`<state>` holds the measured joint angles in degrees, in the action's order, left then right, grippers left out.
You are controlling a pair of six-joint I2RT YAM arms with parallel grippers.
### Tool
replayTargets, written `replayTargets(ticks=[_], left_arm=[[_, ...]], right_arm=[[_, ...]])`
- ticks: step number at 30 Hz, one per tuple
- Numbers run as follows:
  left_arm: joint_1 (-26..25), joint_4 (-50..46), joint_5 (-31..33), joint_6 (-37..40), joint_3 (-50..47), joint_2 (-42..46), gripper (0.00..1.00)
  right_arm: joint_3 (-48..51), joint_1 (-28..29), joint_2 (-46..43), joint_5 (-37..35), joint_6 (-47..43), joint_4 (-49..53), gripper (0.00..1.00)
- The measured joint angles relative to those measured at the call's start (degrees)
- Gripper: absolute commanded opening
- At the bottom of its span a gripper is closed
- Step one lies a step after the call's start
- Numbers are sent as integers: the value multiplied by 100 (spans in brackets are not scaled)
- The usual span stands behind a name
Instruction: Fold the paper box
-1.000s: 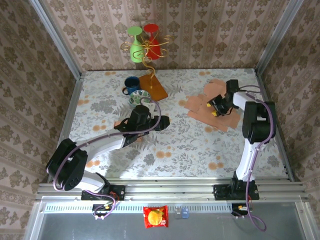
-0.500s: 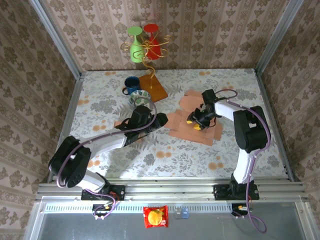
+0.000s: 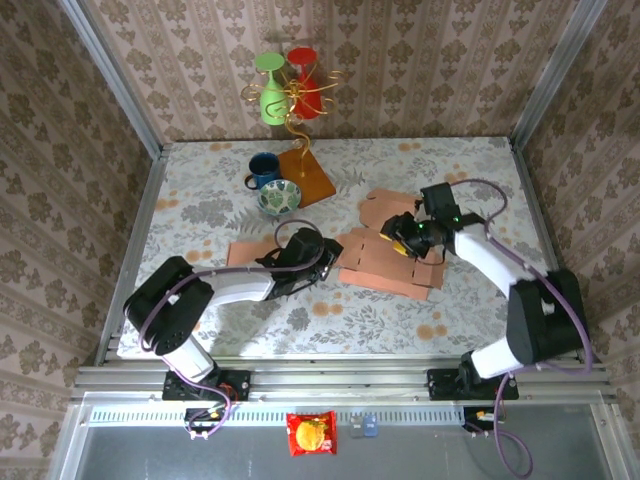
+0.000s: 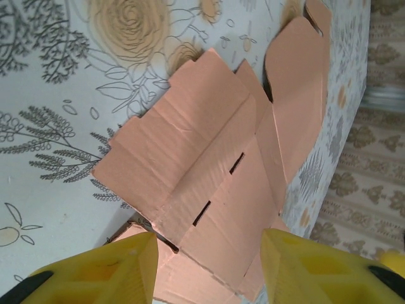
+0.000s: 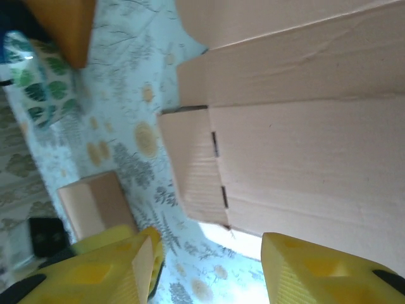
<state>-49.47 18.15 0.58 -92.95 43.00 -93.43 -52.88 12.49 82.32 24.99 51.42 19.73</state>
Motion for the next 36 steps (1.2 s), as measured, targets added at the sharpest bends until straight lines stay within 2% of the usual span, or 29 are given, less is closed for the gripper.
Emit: replayTargets(ticks=[4, 8, 28, 36], left_arm=[[-120, 251, 212, -481, -127, -184, 46], [-201, 525, 343, -800, -175, -496, 45], [-264, 1429, 726, -1403, -256, -949, 33], [-302, 1600, 855, -1504, -254, -1143, 16]], right_arm=[[750, 0, -1069, -94, 588, -372, 52], [1045, 0, -1504, -109, 909, -487, 52], [1215, 0, -1558, -101, 1182, -636, 52], [1349, 0, -1598, -103, 1224, -636, 51]])
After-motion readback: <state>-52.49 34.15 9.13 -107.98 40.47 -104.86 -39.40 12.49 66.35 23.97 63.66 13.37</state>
